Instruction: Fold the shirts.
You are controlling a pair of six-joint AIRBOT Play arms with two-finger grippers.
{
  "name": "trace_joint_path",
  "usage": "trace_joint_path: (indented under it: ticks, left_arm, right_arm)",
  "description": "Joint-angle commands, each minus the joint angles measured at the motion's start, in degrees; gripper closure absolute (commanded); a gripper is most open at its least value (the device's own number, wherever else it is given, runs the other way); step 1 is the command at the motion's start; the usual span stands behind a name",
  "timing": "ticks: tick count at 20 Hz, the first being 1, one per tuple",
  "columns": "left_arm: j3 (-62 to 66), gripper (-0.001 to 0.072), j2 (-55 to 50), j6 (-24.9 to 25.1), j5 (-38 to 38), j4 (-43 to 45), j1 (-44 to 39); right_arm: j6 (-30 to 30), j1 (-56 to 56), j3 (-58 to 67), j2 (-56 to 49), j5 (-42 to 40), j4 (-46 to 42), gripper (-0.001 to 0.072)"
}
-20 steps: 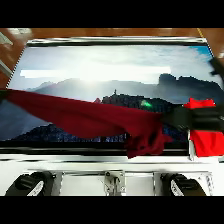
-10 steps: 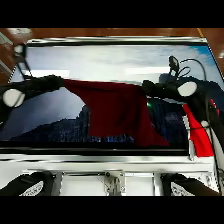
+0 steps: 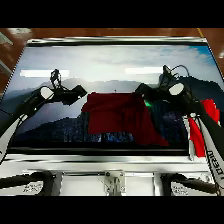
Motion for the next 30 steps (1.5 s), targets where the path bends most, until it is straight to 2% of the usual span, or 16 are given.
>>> trace_joint_path:
  ticks: [1,2,4,6,8,10,14,18,19,20,21,22,23,28,30]
  left_arm:
    - [3.82,0.0005,-1.05,8.61,-16.65,-2.43,6.21]
    - [4.28,0.0005,-1.05,12.28,-24.13,-2.43,8.74]
    - [2.75,0.0022,-1.18,14.53,-34.29,-2.45,12.0]
    - [-1.64,0.002,-1.22,14.51,-35.56,-2.73,11.76]
    - [-6.91,0.0002,-1.84,14.53,-33.03,-4.72,9.42]
    - [-10.88,0.0002,-2.91,15.78,-28.83,-7.76,6.25]
    - [-12.04,0.0002,-6.43,18.6,-25.33,-14.91,0.46]
    - [-12.04,0.0004,-9.25,18.99,-20.57,-19.37,-3.19]
    - [-12.04,0.0028,-9.46,18.99,-19.21,-20.96,-3.37]
    - [-12.04,0.0217,-9.49,19.04,-18.01,-23.39,-3.48]
    - [-11.91,0.0444,-9.46,19.08,-17.18,-24.92,-3.48]
    - [-11.52,0.0602,-9.46,20.37,-16.98,-25.49,-3.48]
    - [-11.06,0.0667,-9.4,22.16,-17.42,-25.73,-3.48]
    - [-10.95,0.0668,-5.7,22.71,-17.55,-25.59,-3.48]
    - [-10.95,0.0668,-3.78,23.1,-17.49,-25.59,-3.48]
  right_arm:
    - [-3.67,-5.73,2.91,5.73,11.76,-6.54,0.0019]
    - [-3.65,-8.07,3.1,8.74,16.48,-11.58,0.002]
    - [-2.95,-12.13,2.64,14.19,25.7,-26.12,0.002]
    - [-2.19,-16.48,0.11,17.66,32.24,-34.73,0.002]
    - [-3.06,-21.86,-4.2,19.19,36.74,-32.65,0.002]
    - [-5.29,-25.77,-8.44,19.34,38.56,-26.1,0.002]
    - [-7.67,-27.54,-14.19,19.34,37.53,-17.2,0.002]
    - [-7.74,-27.54,-15.23,19.34,36.74,-15.82,0.0021]
    - [-7.69,-27.54,-15.23,19.34,36.76,-15.8,0.002]
    - [-7.63,-27.54,-15.41,19.34,36.94,-15.69,0.002]
    - [-7.48,-27.54,-16.09,19.34,36.94,-14.8,0.002]
    - [-7.52,-27.34,-17.57,19.34,36.76,-12.85,0.002]
    - [-7.58,-26.56,-19.45,19.3,36.02,-11.04,0.002]
    - [-7.45,-15.89,-29.31,19.1,21.22,-5.31,0.002]
    - [-7.13,-11.43,-29.92,16.85,19.19,-5.31,0.0019]
